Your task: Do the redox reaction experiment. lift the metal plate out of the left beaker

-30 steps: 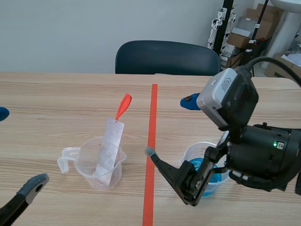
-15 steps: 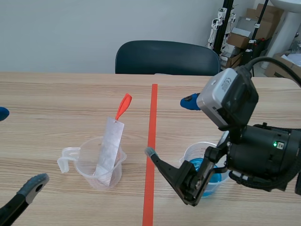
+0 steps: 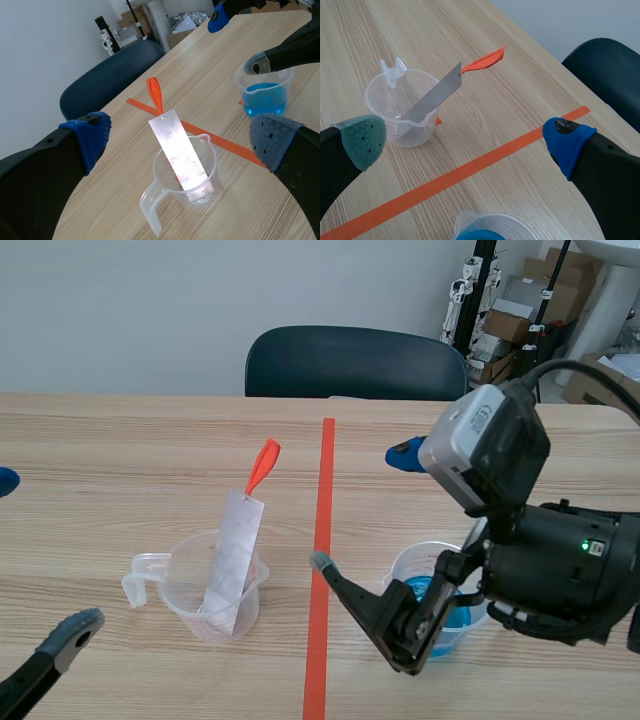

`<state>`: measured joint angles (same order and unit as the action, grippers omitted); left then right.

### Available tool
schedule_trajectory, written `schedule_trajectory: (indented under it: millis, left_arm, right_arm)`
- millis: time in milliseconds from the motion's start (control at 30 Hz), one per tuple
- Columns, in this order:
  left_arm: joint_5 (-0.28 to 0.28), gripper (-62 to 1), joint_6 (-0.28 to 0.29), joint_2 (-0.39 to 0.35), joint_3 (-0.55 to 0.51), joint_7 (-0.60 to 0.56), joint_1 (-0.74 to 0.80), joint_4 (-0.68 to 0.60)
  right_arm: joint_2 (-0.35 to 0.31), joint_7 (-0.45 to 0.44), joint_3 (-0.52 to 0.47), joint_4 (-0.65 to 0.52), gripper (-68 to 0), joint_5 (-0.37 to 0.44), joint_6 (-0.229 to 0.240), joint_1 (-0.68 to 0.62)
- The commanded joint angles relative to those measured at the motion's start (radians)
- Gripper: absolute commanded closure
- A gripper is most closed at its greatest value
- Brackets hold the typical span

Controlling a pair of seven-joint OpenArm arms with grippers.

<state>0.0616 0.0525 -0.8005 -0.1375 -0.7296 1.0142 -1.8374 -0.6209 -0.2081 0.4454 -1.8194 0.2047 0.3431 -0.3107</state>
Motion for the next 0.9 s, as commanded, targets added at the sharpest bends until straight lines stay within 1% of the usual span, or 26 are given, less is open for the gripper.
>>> schedule_trajectory:
  millis: [0,133,267,333,400,500,567,700,767,800,867]
  left_arm:
    - [0.009,-58.1,-0.008,0.005,0.001,-0.011,-0.003,-0.023]
    - [0.01,-58.1,-0.005,0.005,0.001,-0.006,-0.003,-0.023]
    - [0.01,-58.1,-0.003,0.005,0.001,0.016,-0.003,-0.021]
    - [0.011,-58.1,0.025,0.005,0.001,0.007,-0.003,-0.011]
    - [0.026,-58.1,0.063,0.005,0.002,-0.025,0.0,0.003]
    - [0.063,-58.1,0.079,0.01,0.005,-0.049,0.0,0.034]
    - [0.063,-58.1,0.082,0.017,0.005,-0.085,0.0,0.064]
    - [0.062,-58.1,0.11,0.044,0.005,-0.219,0.0,0.153]
    - [0.062,-58.1,0.119,0.064,0.005,-0.282,-0.001,0.207]
    - [0.062,-58.1,0.124,0.073,0.005,-0.313,-0.001,0.233]
    - [0.062,-58.1,0.131,0.094,0.005,-0.362,-0.001,0.284]
  right_arm:
    - [-0.002,-0.015,-0.006,-0.027,-67.9,0.004,-0.006,0.011]
    - [-0.002,-0.004,-0.006,-0.027,-67.9,0.004,-0.014,0.011]
    - [-0.002,0.045,-0.006,-0.027,-67.9,0.004,-0.014,0.011]
    - [-0.002,0.061,-0.006,-0.027,-67.9,0.005,-0.014,0.011]
    - [-0.002,0.087,-0.006,-0.027,-67.9,0.023,-0.014,0.011]
    - [-0.002,0.132,-0.006,-0.027,-67.9,0.074,-0.018,0.011]
    - [-0.002,0.161,-0.006,-0.027,-67.9,0.095,-0.045,0.006]
    - [-0.002,0.165,-0.007,-0.027,-67.9,0.095,-0.092,0.006]
    - [-0.002,0.164,-0.007,-0.027,-67.9,0.093,-0.134,0.009]
    - [-0.002,0.161,-0.007,-0.027,-67.9,0.093,-0.166,0.009]
    - [-0.002,0.133,-0.008,-0.026,-67.9,0.094,-0.217,0.009]
